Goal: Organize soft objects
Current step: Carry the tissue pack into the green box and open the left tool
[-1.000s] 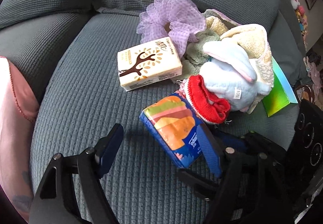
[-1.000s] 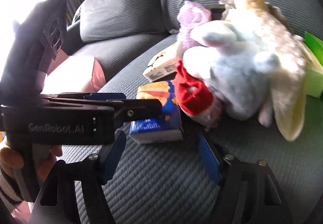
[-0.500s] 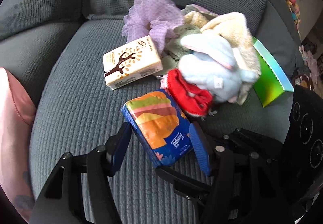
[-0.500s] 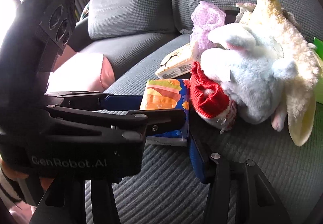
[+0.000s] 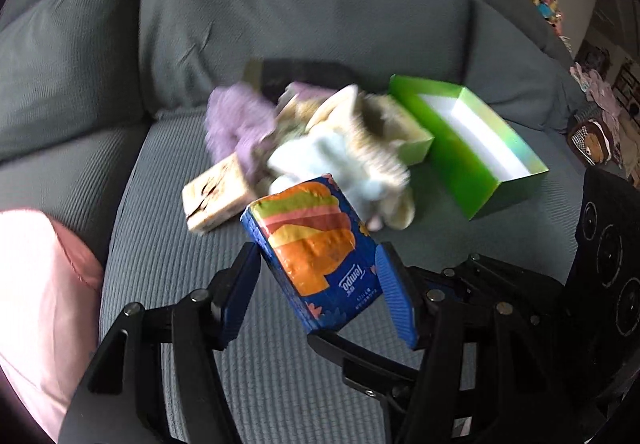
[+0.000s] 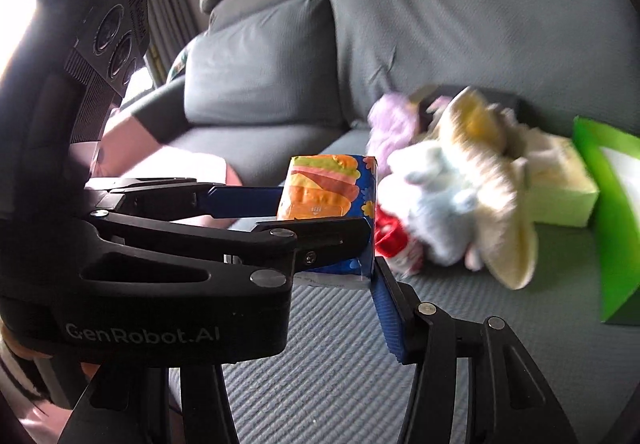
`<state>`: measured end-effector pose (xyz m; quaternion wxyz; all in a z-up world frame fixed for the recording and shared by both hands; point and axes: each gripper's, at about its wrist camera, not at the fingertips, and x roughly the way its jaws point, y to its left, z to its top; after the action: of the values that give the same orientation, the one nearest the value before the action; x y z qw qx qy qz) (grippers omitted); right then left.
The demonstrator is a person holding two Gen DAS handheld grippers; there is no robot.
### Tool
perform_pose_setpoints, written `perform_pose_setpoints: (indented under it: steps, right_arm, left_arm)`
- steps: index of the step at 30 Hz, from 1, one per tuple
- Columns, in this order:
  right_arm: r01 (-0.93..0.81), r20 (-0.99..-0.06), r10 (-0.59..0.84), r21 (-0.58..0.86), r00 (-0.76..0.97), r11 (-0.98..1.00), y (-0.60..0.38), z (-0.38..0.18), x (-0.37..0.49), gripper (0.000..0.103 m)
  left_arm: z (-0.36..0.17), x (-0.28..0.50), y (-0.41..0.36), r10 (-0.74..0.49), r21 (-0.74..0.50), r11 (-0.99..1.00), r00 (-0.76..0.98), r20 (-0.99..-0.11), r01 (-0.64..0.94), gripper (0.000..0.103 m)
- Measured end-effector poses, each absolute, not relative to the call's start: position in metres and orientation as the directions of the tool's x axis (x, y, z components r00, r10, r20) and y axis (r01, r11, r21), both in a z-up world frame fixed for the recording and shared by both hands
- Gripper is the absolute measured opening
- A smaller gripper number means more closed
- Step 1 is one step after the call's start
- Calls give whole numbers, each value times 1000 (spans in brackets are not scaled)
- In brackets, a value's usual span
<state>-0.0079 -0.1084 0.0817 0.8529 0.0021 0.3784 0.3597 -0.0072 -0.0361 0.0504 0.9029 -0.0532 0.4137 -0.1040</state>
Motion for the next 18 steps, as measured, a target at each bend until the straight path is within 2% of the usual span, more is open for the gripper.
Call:
perform_pose_setpoints:
  steps: [8,18]
  right_arm:
    - [-541,-606,572,261,553,800,-158,108,-6,54]
    - [-399,-593,452,228,667,888,-232,117,21,54]
  left_arm:
    - [77,1,-85,-291,-157,953,634,-716,260,59]
    - [85,56,-169,-338,-96,914,611,-716,394,59]
